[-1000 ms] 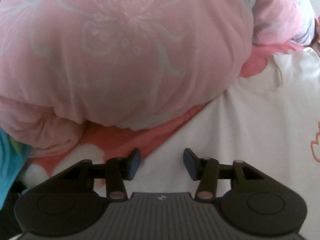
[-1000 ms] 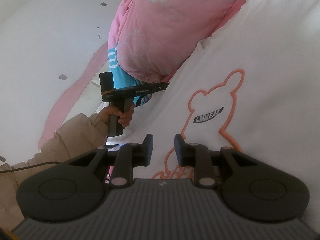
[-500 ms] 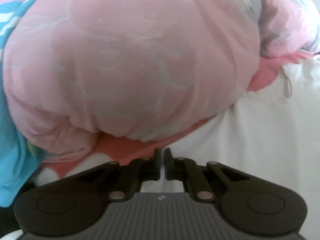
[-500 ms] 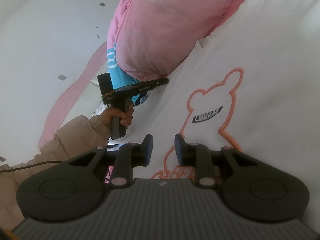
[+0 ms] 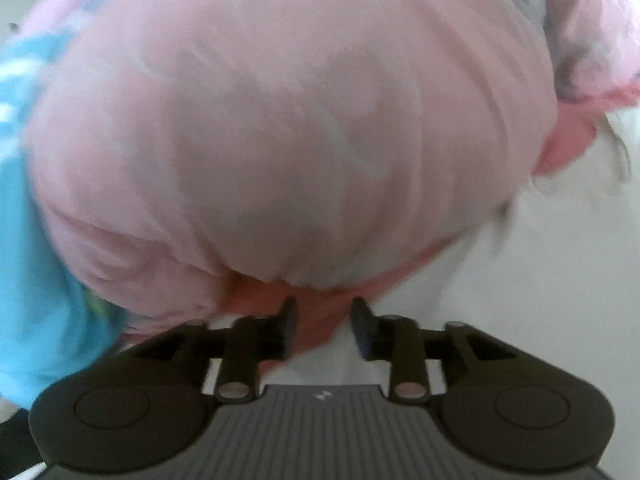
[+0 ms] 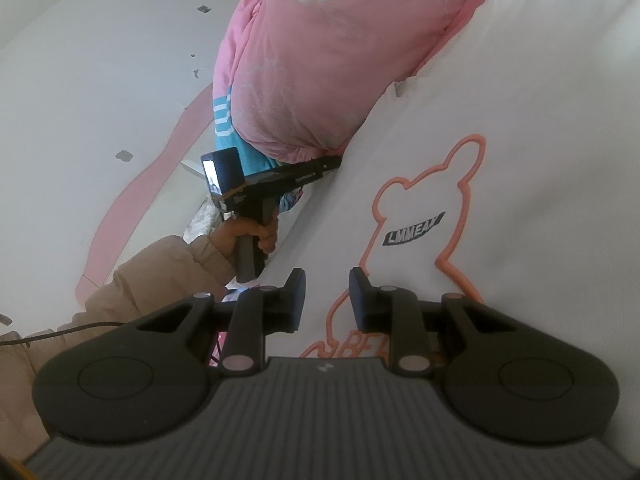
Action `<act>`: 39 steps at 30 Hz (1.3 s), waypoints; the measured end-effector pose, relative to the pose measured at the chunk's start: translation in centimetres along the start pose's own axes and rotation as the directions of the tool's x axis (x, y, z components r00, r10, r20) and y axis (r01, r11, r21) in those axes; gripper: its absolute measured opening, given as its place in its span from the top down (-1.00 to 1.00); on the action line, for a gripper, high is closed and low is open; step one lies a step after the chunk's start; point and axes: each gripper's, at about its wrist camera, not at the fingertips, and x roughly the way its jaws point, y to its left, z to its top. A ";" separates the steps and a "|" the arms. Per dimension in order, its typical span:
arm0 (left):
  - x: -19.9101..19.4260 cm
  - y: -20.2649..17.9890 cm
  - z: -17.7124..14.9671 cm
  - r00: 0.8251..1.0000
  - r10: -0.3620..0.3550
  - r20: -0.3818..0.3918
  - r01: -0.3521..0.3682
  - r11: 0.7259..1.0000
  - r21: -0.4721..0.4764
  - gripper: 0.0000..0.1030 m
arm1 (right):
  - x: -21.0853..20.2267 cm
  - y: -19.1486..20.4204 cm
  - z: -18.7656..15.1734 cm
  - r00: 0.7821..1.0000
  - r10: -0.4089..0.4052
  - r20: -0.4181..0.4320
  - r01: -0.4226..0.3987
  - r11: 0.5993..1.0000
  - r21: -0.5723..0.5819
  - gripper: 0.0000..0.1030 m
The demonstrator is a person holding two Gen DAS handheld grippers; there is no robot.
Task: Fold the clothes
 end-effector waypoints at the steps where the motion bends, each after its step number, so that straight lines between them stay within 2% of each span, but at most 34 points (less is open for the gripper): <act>1: -0.7 0.0 0.3 1.000 -0.016 0.016 0.017 1.000 -0.019 0.35 | 0.0 0.0 0.0 1.000 0.000 0.000 0.000 1.000 0.000 0.56; 3: -2.0 -0.3 1.0 0.996 -0.075 0.040 0.077 0.996 -0.049 0.35 | 0.1 0.0 0.0 1.000 -0.001 -0.001 0.001 1.000 0.000 0.56; 5: -2.5 -1.6 1.7 0.985 -0.169 0.021 0.170 0.984 -0.048 0.37 | 0.1 0.0 0.0 1.000 -0.002 -0.001 0.002 1.000 0.000 0.56; 6: -2.4 -2.5 2.1 0.976 -0.219 0.002 0.219 0.974 -0.055 0.46 | 0.1 0.0 0.0 1.000 -0.002 -0.002 0.002 1.000 0.000 0.56; 7: -2.0 -3.3 2.4 0.967 -0.253 -0.019 0.251 0.966 -0.068 0.64 | 0.1 0.0 0.0 1.000 -0.003 -0.002 0.003 1.000 -0.001 0.56; 9: -0.3 -4.5 2.8 0.956 -0.287 -0.069 0.279 0.955 -0.097 0.81 | 0.1 0.0 0.0 1.000 -0.003 -0.002 0.003 1.000 -0.001 0.56; 14: 1.8 -6.4 3.5 0.957 -0.285 -0.045 0.278 0.953 -0.117 0.91 | 0.1 0.0 0.0 1.000 -0.002 -0.004 0.002 1.000 -0.001 0.55; 21: 4.7 -9.1 4.4 0.962 -0.274 0.002 0.272 0.952 -0.141 0.94 | 0.2 -0.1 0.1 1.000 0.004 -0.006 -0.004 1.000 0.002 0.55; 26: 3.7 -9.4 4.2 0.967 -0.255 0.011 0.254 0.958 -0.135 0.94 | 0.3 -0.3 0.1 1.000 0.023 -0.003 -0.023 1.000 0.012 0.55; 30: 1.2 -9.2 4.7 0.970 -0.245 -0.009 0.242 0.965 -0.101 0.78 | 0.2 -0.4 0.1 0.999 0.037 -0.001 -0.037 0.999 0.020 0.53; 32: -1.0 -8.7 4.8 0.973 -0.229 0.013 0.229 0.969 -0.089 0.69 | 0.3 -0.5 0.1 0.999 0.040 -0.001 -0.040 0.999 0.023 0.52; 34: -3.6 -8.0 4.7 0.976 -0.212 0.047 0.216 0.972 -0.095 0.41 | 0.3 -0.4 0.1 0.999 0.041 -0.001 -0.041 0.999 0.024 0.52; 39: -11.2 -6.0 2.2 0.973 -0.220 0.073 0.229 0.956 -0.183 0.41 | 0.6 -0.3 0.0 0.999 0.043 -0.001 -0.043 0.999 0.026 0.52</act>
